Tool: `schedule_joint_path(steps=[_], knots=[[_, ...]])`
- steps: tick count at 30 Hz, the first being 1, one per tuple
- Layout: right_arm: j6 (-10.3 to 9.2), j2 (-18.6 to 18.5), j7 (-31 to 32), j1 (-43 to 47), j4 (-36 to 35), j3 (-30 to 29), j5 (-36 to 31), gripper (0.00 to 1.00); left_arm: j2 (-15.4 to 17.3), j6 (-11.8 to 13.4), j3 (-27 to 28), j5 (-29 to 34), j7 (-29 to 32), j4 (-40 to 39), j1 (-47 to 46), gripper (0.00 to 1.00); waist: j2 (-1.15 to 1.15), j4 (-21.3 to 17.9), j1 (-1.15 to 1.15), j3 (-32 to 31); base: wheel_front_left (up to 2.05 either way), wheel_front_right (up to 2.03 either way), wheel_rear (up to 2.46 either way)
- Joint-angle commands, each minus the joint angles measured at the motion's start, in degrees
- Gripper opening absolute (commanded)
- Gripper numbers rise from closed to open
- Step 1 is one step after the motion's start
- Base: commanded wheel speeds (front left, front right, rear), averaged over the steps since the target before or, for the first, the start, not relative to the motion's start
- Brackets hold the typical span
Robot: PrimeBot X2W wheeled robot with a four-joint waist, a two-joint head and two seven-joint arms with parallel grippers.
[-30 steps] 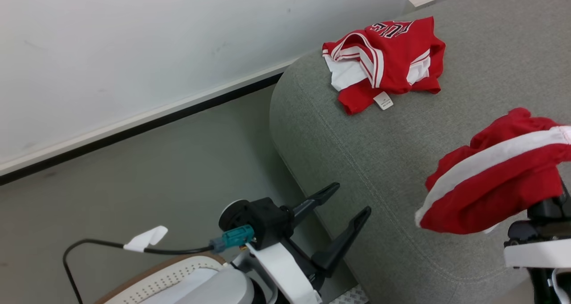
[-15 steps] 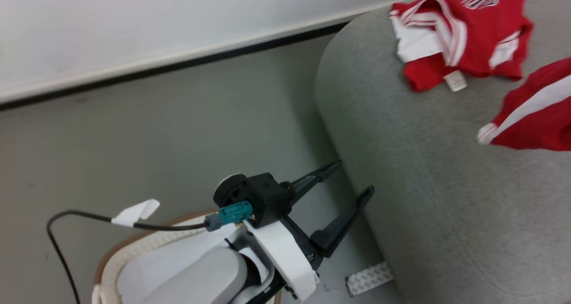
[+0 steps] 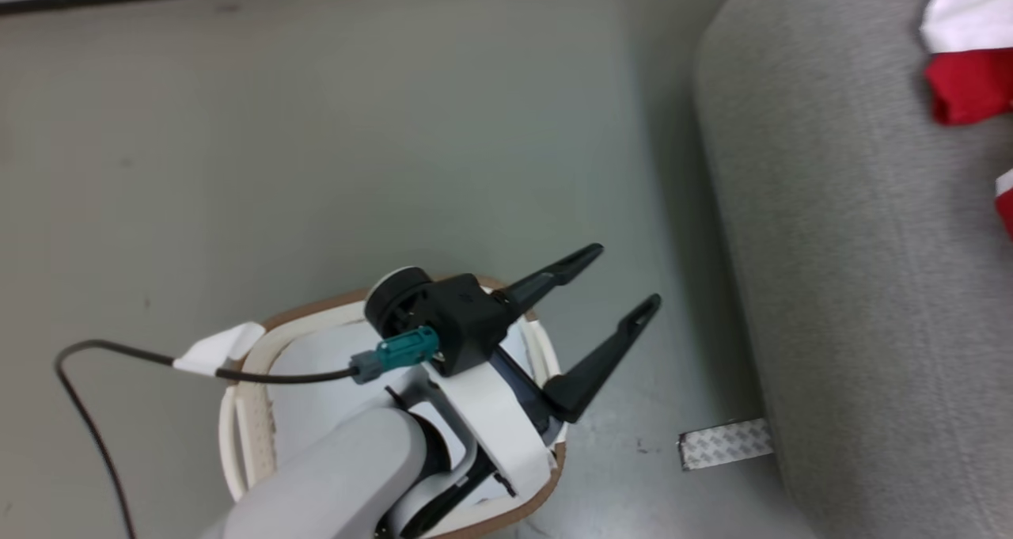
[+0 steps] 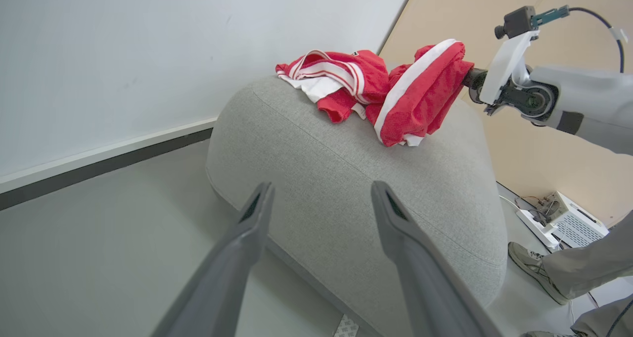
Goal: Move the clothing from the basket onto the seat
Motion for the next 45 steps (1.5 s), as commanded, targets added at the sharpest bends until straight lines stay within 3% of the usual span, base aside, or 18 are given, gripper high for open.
schedule_joint_path(steps=[1, 4, 5, 16, 21, 27, 34, 39, 45], knots=[[-0.15, -0.76, 0.61, -1.11, 1.59, 0.39, -0.46, 0.4, 0.45, -0.15, 0.27, 0.2, -0.51, 0.25, -0.39, 1.0, 0.0, 1.94, -0.01, 1.99, 0.0, 0.0, 0.0], [-0.15, -1.16, 2.88, -1.1, 6.28, 2.32, -0.47, 0.98, 0.52, -0.21, 0.62, -0.35, -1.21, 0.13, -0.33, 1.0, 0.0, 2.36, -0.01, 2.35, 0.0, 0.0, 0.0], [-0.15, -1.1, 4.09, -1.09, 7.57, 3.12, -0.38, 1.0, 0.59, -0.22, 0.68, -0.4, -1.43, 0.21, -0.31, 1.0, 0.0, 2.4, -0.01, 2.34, 0.0, 0.0, 0.0], [-0.15, 0.21, 8.96, -1.7, 11.89, 12.51, 1.25, 1.0, 1.14, 0.16, 1.16, -1.59, -3.5, 2.23, 2.2, 1.0, 0.0, -0.15, -0.01, -3.87, 0.0, 0.0, 0.0], [-0.15, -1.67, 12.56, 0.99, 8.7, 17.52, 3.89, 1.0, 1.85, 1.04, 1.8, -2.9, -4.95, 3.0, 5.13, 1.0, 0.0, -1.89, -0.01, -9.36, 0.0, 0.0, 0.0], [-0.15, -6.62, 14.67, 3.97, 0.34, 20.68, 5.45, 1.0, 3.2, 2.91, 3.25, -4.97, -6.98, 3.1, 9.46, 1.0, 0.0, -3.38, -0.01, -16.41, 0.0, 0.0, 0.0], [-0.15, -9.58, 14.48, 7.09, -12.9, 19.2, 6.72, 1.0, 4.89, 5.64, 6.04, -6.94, -9.49, 2.26, 14.08, 1.0, 0.0, -2.33, -0.01, -23.16, 0.0, 0.0, 0.0], [-0.15, -8.09, 14.47, 9.3, -21.04, 14.93, 6.52, 1.0, 6.72, 7.75, 8.22, -7.29, -10.62, 1.6, 16.22, 1.0, 0.0, 0.8, -0.01, -26.59, 0.0, 0.0, 0.0], [-0.15, -2.84, 14.11, 12.65, -29.76, 9.52, 5.75, 1.0, 9.51, 11.17, 12.26, -8.21, -11.74, 0.59, 19.56, 1.0, 0.0, 5.16, -0.01, -28.98, 0.0, 0.0, 0.0]])
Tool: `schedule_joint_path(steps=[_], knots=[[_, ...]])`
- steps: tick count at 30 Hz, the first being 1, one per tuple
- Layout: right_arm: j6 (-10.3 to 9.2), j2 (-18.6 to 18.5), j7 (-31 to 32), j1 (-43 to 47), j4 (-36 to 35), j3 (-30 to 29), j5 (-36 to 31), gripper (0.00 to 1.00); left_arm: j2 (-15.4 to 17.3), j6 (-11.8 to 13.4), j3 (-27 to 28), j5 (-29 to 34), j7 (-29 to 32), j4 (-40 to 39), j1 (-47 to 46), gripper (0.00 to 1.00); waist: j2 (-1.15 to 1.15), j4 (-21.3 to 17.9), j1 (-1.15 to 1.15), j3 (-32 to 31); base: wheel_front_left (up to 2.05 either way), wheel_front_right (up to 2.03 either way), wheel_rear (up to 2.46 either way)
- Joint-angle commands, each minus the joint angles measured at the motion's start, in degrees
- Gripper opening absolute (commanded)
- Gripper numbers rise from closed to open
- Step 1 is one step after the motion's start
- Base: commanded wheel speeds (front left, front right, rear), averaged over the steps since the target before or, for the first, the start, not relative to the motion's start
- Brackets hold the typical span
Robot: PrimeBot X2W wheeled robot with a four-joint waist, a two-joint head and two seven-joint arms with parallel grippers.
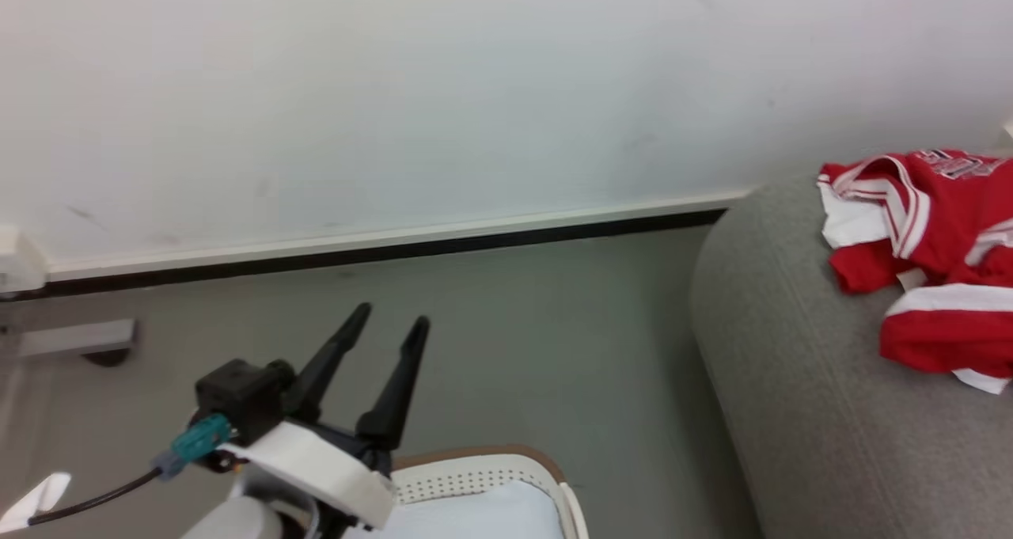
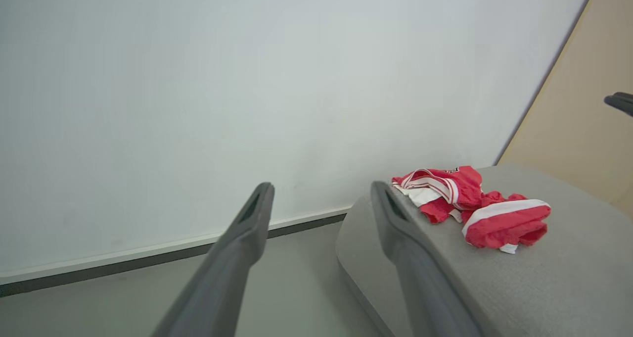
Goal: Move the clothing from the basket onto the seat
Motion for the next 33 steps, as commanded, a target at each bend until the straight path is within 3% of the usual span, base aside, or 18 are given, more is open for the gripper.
schedule_joint_path(steps=[1, 6, 11, 16, 21, 27, 33], knots=[[-0.15, 0.46, -0.11, 1.16, -0.75, -0.48, -0.4, 1.0, 0.89, 0.37, 0.29, 0.64, -0.22, -0.01, 0.94, 1.0, 0.0, 2.21, 0.02, -1.58, 0.0, 0.0, 0.0], [-0.15, 6.85, -1.18, 5.15, -6.32, -4.43, -3.54, 1.0, 2.22, 3.47, 3.64, -0.93, -1.14, -0.38, 4.32, 1.0, 0.0, 5.19, 0.02, -2.63, 0.0, 0.0, 0.0], [-0.14, 15.8, -5.46, 10.69, -9.48, -9.07, -5.91, 1.0, 1.77, 4.25, 7.38, -1.72, -2.18, 0.98, 8.44, 1.0, 0.0, 7.07, 0.02, -3.21, 0.0, 0.0, 0.0], [-0.14, 23.44, -11.1, 17.98, -9.22, -8.7, -9.41, 1.0, 0.08, 1.75, 11.56, -0.13, -2.51, 1.71, 12.58, 1.0, 0.0, 7.83, 0.02, -3.49, 0.0, 0.0, 0.0], [-0.14, 29.25, -17.52, 23.76, -6.47, -6.96, -10.83, 1.0, -4.48, 1.28, 18.06, 3.96, -2.48, 1.64, 17.32, 1.0, 0.0, 7.99, 0.02, -3.78, 0.0, 0.0, 0.0], [-0.14, 32.62, -24.46, 26.0, -2.67, -2.98, -14.47, 1.0, -9.39, -0.56, 23.4, 11.24, -2.48, 2.95, 21.12, 1.0, 0.0, 8.02, 0.02, -3.38, 0.0, 0.0, 0.0], [-0.14, 34.41, -26.57, 24.99, 0.44, 1.15, -16.4, 1.0, -13.79, -3.29, 28.1, 16.88, -2.49, 4.37, 23.39, 1.0, 0.0, 7.03, 0.02, -3.17, 0.0, 0.0, 0.0]])
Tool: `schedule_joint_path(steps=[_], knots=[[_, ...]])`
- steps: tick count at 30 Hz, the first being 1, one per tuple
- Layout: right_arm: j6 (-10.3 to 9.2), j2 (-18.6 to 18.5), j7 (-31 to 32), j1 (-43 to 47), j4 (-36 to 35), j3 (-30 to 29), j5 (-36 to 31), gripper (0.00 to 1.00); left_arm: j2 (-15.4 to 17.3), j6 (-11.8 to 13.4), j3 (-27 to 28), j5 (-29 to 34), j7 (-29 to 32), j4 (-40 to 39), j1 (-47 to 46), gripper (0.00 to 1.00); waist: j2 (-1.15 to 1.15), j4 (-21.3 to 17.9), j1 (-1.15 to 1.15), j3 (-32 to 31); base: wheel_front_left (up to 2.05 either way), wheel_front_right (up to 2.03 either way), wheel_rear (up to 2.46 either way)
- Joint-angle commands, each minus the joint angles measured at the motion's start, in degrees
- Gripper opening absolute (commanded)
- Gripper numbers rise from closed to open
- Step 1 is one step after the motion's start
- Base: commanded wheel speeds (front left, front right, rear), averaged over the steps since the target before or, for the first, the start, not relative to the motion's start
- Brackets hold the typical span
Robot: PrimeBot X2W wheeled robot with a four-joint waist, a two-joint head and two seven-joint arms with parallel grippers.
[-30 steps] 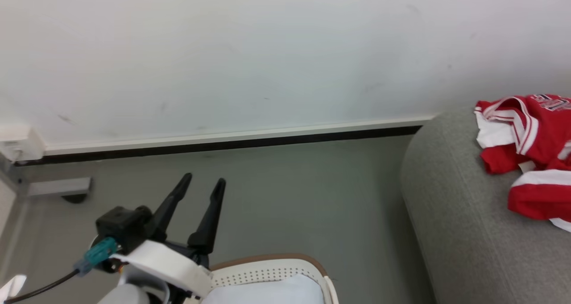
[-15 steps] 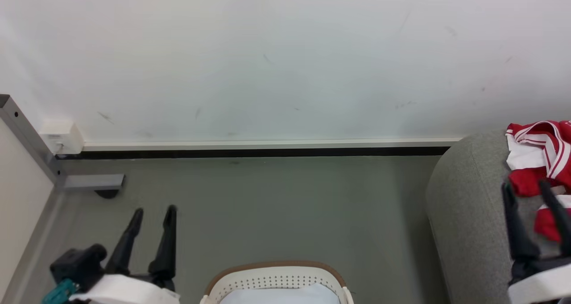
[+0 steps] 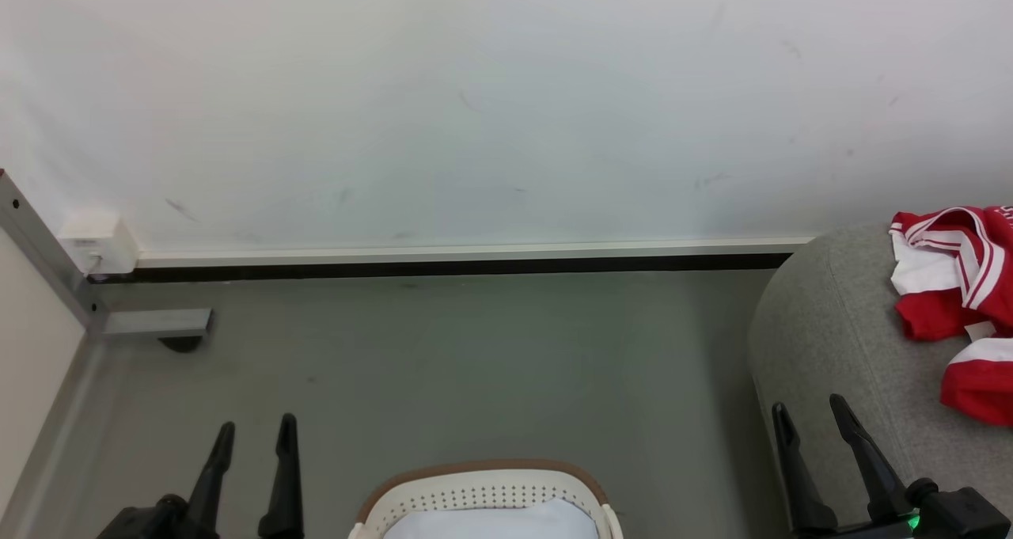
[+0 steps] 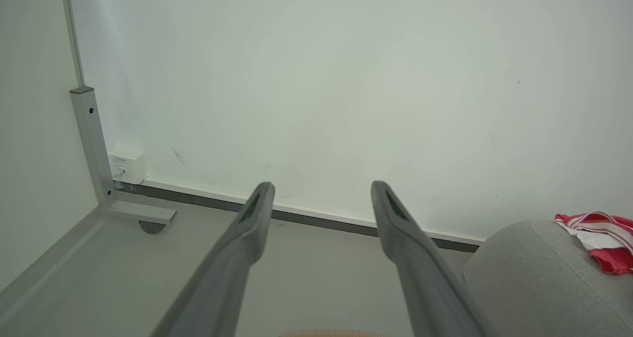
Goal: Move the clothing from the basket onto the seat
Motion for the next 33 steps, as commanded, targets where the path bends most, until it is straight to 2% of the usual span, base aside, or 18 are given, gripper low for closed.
schedule_joint_path(steps=[1, 11, 24, 25, 28, 33], knots=[[-0.13, -0.29, -0.62, -0.49, 0.34, -0.02, -0.46, 1.0, -0.41, -0.59, 0.71, 0.88, -0.03, 0.32, 0.79, 1.0, 0.0, -0.25, 0.0, 0.07, 0.0, 0.0, 0.0], [-0.13, 0.59, -1.51, -2.86, 1.27, 1.48, -1.42, 1.0, -4.92, -5.43, 5.35, 5.18, -0.03, 2.61, 1.18, 1.0, 0.0, -0.85, 0.0, 0.09, 0.0, 0.0, 0.0], [-0.13, 0.72, -1.87, -3.56, 2.04, 2.77, -1.3, 1.0, -7.9, -8.78, 8.63, 8.15, -0.04, 3.83, 1.42, 1.0, 0.0, -0.77, 0.0, -0.36, 0.0, 0.0, 0.0], [0.01, 0.65, -1.53, -2.83, 1.97, 2.81, -1.07, 0.0, -7.93, -8.68, 8.44, 7.66, 0.0, 3.89, 0.86, 0.0, 0.0, -0.78, 0.0, -0.36, 0.0, 0.0, 0.0], [0.01, 0.67, -1.48, -1.6, 3.34, 3.01, -1.03, 0.0, -8.39, -8.67, 8.16, 7.56, 0.04, 5.38, 1.13, 0.0, 0.0, -0.78, 0.0, -0.37, 0.0, 0.0, 0.0], [0.01, 0.58, -0.36, -1.76, 3.42, 2.17, 4.43, 0.0, -8.53, -9.01, 8.89, 2.46, 1.71, 6.07, 0.2, 0.0, 0.0, -0.67, 0.0, -0.33, 0.0, 0.0, 0.0]])
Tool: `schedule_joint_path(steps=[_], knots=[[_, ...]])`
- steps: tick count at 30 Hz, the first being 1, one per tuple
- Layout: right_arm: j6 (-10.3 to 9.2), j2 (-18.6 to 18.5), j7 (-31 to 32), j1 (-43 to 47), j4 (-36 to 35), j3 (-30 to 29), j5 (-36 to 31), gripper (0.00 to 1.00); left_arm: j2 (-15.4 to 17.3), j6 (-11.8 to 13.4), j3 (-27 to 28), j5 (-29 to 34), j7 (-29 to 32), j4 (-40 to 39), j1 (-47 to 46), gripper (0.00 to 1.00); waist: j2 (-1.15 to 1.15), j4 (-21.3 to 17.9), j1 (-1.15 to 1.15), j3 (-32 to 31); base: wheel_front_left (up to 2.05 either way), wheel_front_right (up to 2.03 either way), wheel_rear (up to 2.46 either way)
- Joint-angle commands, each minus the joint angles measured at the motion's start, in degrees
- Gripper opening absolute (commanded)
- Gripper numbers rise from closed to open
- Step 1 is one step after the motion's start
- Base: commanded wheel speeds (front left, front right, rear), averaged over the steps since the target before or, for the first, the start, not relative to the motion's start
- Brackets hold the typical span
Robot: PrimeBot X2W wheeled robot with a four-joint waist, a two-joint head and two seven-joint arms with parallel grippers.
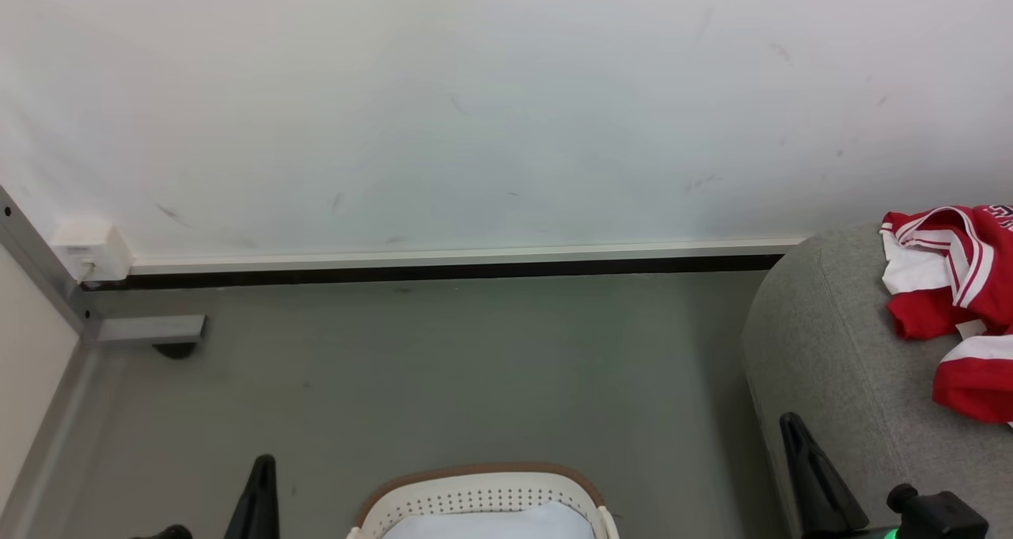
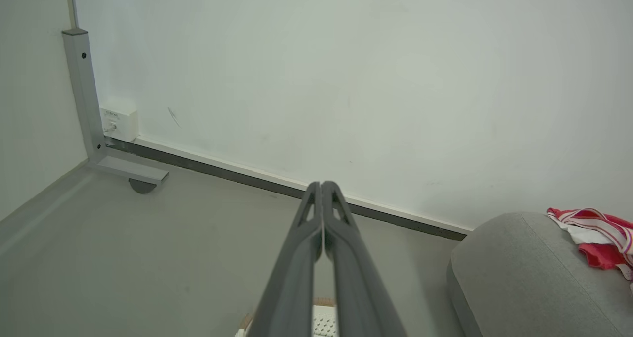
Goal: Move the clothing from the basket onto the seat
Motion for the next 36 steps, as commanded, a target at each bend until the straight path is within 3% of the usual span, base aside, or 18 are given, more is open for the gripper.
schedule_joint_path(steps=[1, 36], knots=[[-0.01, -0.12, 0.48, -1.06, -0.65, -0.64, 2.87, 0.0, 0.19, -0.2, 0.58, -2.68, 0.66, -0.57, -1.31, 0.0, 0.0, 0.04, 0.0, 0.02, 0.0, 0.0, 0.0], [-0.04, -0.34, 7.46, -3.21, 1.26, -6.02, 31.78, 0.0, -0.54, -2.09, 3.52, -30.59, 8.72, 1.92, -5.31, 0.0, 0.0, 0.74, 0.0, 0.27, 0.0, 0.0, 0.0]])
